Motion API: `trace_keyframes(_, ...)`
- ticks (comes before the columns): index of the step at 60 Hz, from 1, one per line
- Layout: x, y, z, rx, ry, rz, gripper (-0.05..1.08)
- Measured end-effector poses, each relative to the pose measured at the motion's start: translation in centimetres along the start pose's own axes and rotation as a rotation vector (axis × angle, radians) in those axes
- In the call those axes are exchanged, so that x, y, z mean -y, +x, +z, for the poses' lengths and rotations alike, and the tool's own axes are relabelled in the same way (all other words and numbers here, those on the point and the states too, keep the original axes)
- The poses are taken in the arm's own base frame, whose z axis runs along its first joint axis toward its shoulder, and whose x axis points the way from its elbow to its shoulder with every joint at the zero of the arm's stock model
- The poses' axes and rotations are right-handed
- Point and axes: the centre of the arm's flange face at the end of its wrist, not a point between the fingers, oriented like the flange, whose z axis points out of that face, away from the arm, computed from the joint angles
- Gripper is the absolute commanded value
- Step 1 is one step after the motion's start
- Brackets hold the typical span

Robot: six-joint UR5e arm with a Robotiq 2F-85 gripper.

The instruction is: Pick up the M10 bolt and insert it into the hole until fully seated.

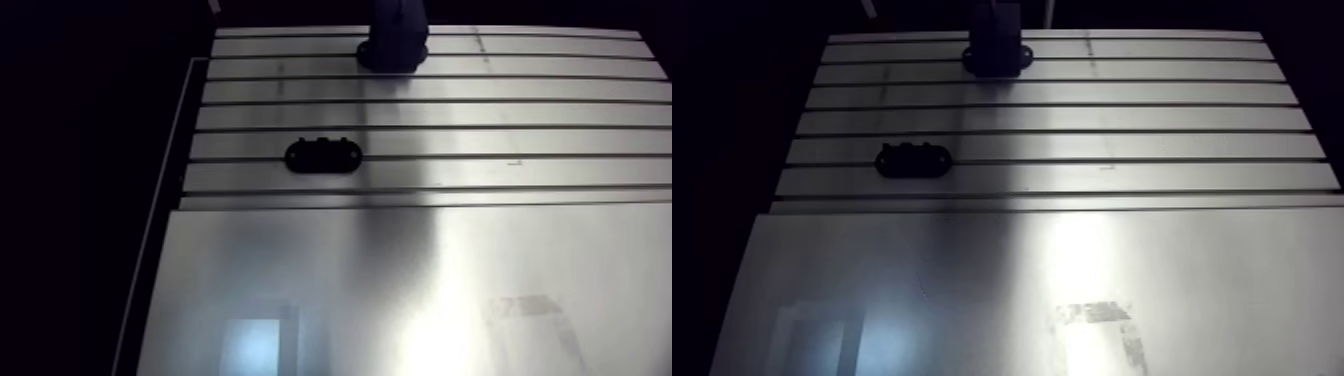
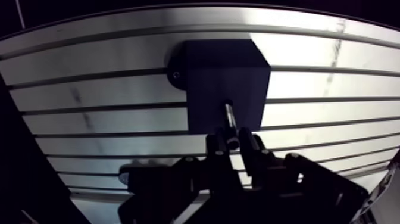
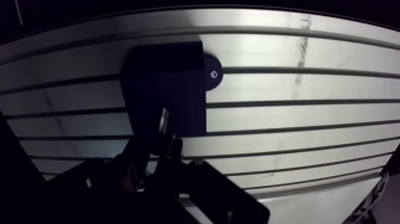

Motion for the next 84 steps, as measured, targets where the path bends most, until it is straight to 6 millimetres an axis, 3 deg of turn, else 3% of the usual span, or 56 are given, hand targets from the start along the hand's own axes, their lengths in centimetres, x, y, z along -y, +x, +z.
trace_keyframes(84,-0.23,0.09,0.23,0.002,-0.004,-0.015,1.08)
